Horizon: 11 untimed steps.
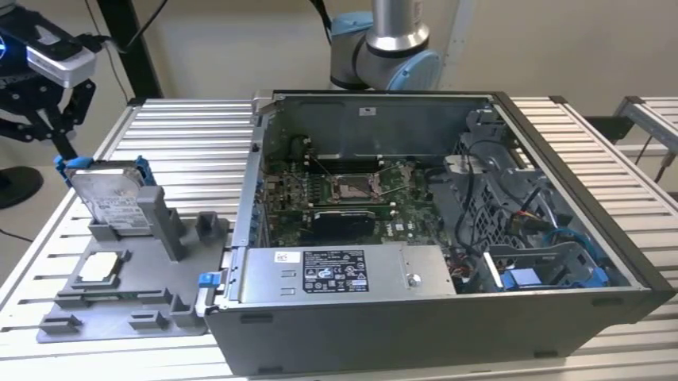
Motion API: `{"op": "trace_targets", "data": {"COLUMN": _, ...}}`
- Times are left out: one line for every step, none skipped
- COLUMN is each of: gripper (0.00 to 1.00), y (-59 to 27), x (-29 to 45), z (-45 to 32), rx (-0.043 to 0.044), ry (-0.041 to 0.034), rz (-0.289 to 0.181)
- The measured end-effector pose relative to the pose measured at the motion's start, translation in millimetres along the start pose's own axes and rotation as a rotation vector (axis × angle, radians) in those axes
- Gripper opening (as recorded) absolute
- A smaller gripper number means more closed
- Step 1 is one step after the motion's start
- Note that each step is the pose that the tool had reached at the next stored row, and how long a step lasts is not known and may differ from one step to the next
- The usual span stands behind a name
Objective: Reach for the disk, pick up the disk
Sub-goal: 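Pick up the disk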
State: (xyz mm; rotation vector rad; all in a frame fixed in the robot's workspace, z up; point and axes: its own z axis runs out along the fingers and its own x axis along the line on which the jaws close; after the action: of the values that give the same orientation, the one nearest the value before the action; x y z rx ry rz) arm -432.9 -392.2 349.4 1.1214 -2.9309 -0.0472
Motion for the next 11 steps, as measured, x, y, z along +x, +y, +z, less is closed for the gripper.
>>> {"op": "trace_targets", "data": {"gripper": 0.0, "y": 0.0, "x": 0.0, "z": 0.0, "rx": 0.0021, "ry": -0.0021, "rz": -0.017}}
{"op": "trace_targets", "data": {"gripper": 0.0, "y": 0.0, "x": 0.0, "z": 0.0, "rx": 0.0046, "ry": -0.0046, "rz": -0.035}}
{"op": "trace_targets", "data": {"gripper": 0.0, "y": 0.0, "x": 0.0, "z": 0.0, "rx": 0.0072, "ry": -0.0071, "rz": -0.051}}
{"op": "trace_targets", "data": {"gripper": 0.0, "y": 0.0, "x": 0.0, "z": 0.0, "rx": 0.0102, "ry": -0.01, "rz": -0.068}}
{"op": "trace_targets", "data": {"gripper": 0.0, "y": 0.0, "x": 0.0, "z": 0.0, "rx": 0.0126, "ry": -0.0124, "rz": -0.086}}
{"op": "trace_targets", "data": {"gripper": 0.0, "y": 0.0, "x": 0.0, "z": 0.1, "rx": 0.0139, "ry": -0.0136, "rz": -0.104}}
{"op": "trace_targets", "data": {"gripper": 0.0, "y": 0.0, "x": 0.0, "z": 0.3, "rx": 0.0143, "ry": -0.0141, "rz": -0.122}}
{"op": "trace_targets", "data": {"gripper": 0.0, "y": 0.0, "x": 0.0, "z": 0.5, "rx": 0.0144, "ry": -0.0139, "rz": -0.14}}
{"op": "trace_targets", "data": {"gripper": 0.0, "y": 0.0, "x": 0.0, "z": 0.7, "rx": 0.014, "ry": -0.0135, "rz": -0.16}}
{"op": "trace_targets", "data": {"gripper": 0.0, "y": 0.0, "x": 0.0, "z": 0.8, "rx": 0.0137, "ry": -0.0131, "rz": -0.176}}
{"op": "trace_targets", "data": {"gripper": 0.0, "y": 0.1, "x": 0.0, "z": 1.0, "rx": 0.0134, "ry": -0.0127, "rz": -0.194}}
